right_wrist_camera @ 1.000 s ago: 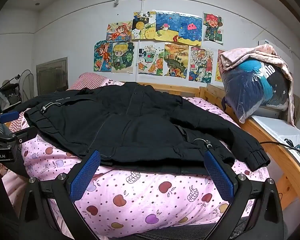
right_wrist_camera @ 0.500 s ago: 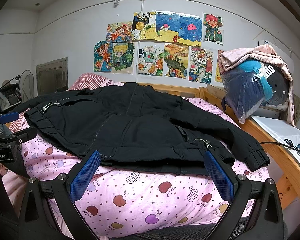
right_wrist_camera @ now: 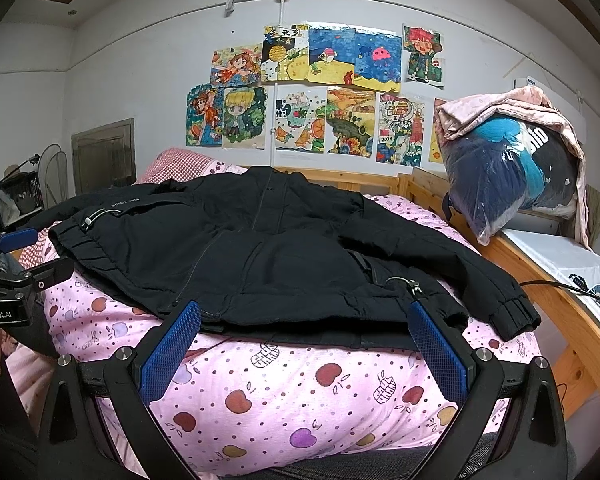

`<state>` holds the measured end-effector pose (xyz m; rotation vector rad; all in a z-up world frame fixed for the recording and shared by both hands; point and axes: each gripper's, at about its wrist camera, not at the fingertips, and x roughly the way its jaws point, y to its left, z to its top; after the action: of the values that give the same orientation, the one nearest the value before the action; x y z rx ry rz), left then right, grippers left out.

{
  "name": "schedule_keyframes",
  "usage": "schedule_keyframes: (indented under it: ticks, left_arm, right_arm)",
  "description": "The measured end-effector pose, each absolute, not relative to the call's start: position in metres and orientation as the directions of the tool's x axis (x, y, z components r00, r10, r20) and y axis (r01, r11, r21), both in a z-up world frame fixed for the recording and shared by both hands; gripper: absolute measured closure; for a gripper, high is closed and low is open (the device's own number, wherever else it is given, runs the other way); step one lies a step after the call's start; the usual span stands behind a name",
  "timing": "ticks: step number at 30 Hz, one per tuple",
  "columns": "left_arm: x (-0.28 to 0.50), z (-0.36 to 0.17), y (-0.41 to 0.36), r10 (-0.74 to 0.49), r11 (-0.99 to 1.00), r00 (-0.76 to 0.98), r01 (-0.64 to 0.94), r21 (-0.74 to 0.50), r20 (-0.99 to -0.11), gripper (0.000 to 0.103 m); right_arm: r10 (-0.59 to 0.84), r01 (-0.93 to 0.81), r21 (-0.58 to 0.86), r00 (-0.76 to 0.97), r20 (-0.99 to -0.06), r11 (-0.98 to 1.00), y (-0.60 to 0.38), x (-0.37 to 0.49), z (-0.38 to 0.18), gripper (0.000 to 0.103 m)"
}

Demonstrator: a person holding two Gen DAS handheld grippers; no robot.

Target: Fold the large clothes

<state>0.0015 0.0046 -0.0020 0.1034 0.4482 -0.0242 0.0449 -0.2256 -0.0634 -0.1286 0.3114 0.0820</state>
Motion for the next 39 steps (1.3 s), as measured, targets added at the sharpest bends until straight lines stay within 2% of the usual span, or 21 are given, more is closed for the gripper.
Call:
schedule_keyframes:
  ticks: [39]
  left_arm:
    - [0.001,-0.004,0.016,0.002,0.995,0.900,0.040,0.089,-0.436,0.000]
  right_arm:
    - [0.059,-0.097,-0.110,0.950,-0.306,0.989,-0.230,0.044,-0.062,0.001]
